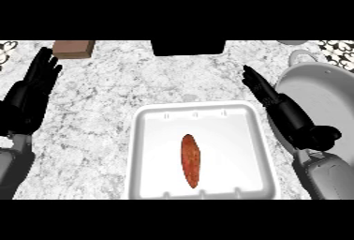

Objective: Pick the sweet potato from the tray and place it in the pot

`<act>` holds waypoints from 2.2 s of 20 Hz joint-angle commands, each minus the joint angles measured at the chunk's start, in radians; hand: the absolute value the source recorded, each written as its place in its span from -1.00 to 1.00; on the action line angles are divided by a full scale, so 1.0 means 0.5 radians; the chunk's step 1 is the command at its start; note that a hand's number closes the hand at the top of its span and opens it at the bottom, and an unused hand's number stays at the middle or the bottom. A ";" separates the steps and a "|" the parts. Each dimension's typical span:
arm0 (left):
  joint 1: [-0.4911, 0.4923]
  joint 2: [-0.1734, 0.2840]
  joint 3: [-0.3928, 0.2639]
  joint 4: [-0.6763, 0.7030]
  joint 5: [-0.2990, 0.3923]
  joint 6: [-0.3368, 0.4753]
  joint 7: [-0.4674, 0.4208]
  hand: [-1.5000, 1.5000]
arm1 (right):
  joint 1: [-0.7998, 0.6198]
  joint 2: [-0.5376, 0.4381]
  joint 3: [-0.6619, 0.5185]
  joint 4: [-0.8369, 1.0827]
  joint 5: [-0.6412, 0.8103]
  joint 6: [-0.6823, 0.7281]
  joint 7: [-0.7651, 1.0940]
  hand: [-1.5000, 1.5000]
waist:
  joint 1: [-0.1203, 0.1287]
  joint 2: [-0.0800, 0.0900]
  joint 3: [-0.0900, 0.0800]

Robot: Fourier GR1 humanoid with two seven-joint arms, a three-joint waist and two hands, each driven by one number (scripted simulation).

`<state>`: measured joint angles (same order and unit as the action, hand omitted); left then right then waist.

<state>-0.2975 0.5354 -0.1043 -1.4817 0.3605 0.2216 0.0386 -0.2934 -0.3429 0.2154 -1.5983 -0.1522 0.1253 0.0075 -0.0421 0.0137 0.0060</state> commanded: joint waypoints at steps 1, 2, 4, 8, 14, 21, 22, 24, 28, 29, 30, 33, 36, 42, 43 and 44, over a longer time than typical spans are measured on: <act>-0.122 -0.150 -0.031 0.111 -0.105 -0.001 0.011 0.00 | 0.037 0.081 -0.056 0.146 0.048 0.047 -0.182 1.00 | 0.076 -0.024 -0.012; -0.049 -0.127 -0.016 0.045 -0.109 0.040 0.041 0.00 | -0.101 0.116 -0.114 0.319 0.018 0.055 -0.237 1.00 | 0.092 -0.023 -0.011; 0.012 -0.189 -0.029 -0.006 -0.109 0.150 0.023 0.00 | -0.355 0.183 -0.180 0.648 -0.066 0.103 -0.319 1.00 | 0.147 -0.012 -0.009; 0.039 -0.203 0.001 0.009 -0.019 0.125 0.085 0.00 | -0.293 -0.167 0.050 0.645 0.700 -0.133 -0.546 1.00 | 0.178 -0.002 -0.013; 0.119 -0.217 -0.013 -0.223 -0.070 0.195 0.211 0.00 | -0.356 0.149 -0.235 1.370 0.321 0.015 -1.474 -1.00 | 0.146 -0.013 -0.007; 0.203 -0.206 0.102 -0.254 -0.091 0.182 0.282 0.00 | -0.394 -0.018 -0.018 0.809 0.452 0.311 -0.911 -1.00 | 0.074 -0.038 -0.014; 0.118 -0.247 0.062 -0.172 -0.150 0.200 0.245 0.00 | -0.449 -0.027 0.013 0.837 0.486 0.348 -0.872 -1.00 | 0.070 -0.032 -0.014; 0.294 -0.221 0.089 -0.239 -0.101 0.142 0.182 0.00 | -0.479 -0.141 0.112 0.747 0.540 0.502 -0.740 -1.00 | 0.084 -0.042 -0.017; 0.275 -0.261 0.042 -0.314 -0.129 0.188 0.242 0.00 | -0.597 -0.207 0.326 0.662 0.716 0.672 -0.441 -1.00 | 0.098 -0.043 -0.017; 0.300 -0.226 0.056 -0.347 -0.147 0.204 0.278 0.00 | -0.588 -0.201 0.380 0.528 0.727 0.711 -0.327 -1.00 | 0.086 -0.053 -0.017; 0.176 -0.271 0.063 -0.220 -0.160 0.225 0.256 0.00 | -0.649 -0.209 0.422 0.563 0.775 0.764 -0.306 -1.00 | 0.071 -0.036 -0.016; 0.117 -0.229 0.093 -0.266 -0.130 0.200 0.361 0.00 | -0.612 -0.120 0.588 0.394 0.853 0.833 -0.026 -1.00 | 0.064 -0.042 -0.015; 0.157 -0.282 0.059 -0.259 -0.219 0.222 0.297 0.00 | -0.572 -0.150 0.552 0.264 0.800 1.008 0.134 -1.00 | 0.070 -0.035 -0.013; 0.217 -0.318 0.149 -0.249 -0.210 0.085 0.271 0.00 | -0.404 0.197 0.606 0.086 0.940 0.957 0.480 -1.00 | 0.084 -0.030 -0.012; 0.226 -0.360 0.121 -0.327 -0.253 0.124 0.310 0.00 | -0.380 0.098 0.536 0.099 0.934 1.071 0.384 -1.00 | 0.085 -0.030 -0.012; 0.216 -0.389 0.138 -0.229 -0.295 0.104 0.242 0.00 | -0.378 0.212 0.544 0.109 0.993 1.023 0.397 -1.00 | 0.086 -0.028 -0.012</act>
<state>-0.1967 0.3736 -0.0444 -1.6108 0.2458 0.2904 0.1788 -0.5233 -0.2893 0.4964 -1.5175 0.2970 0.6183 0.1853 -0.0010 -0.0022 -0.0004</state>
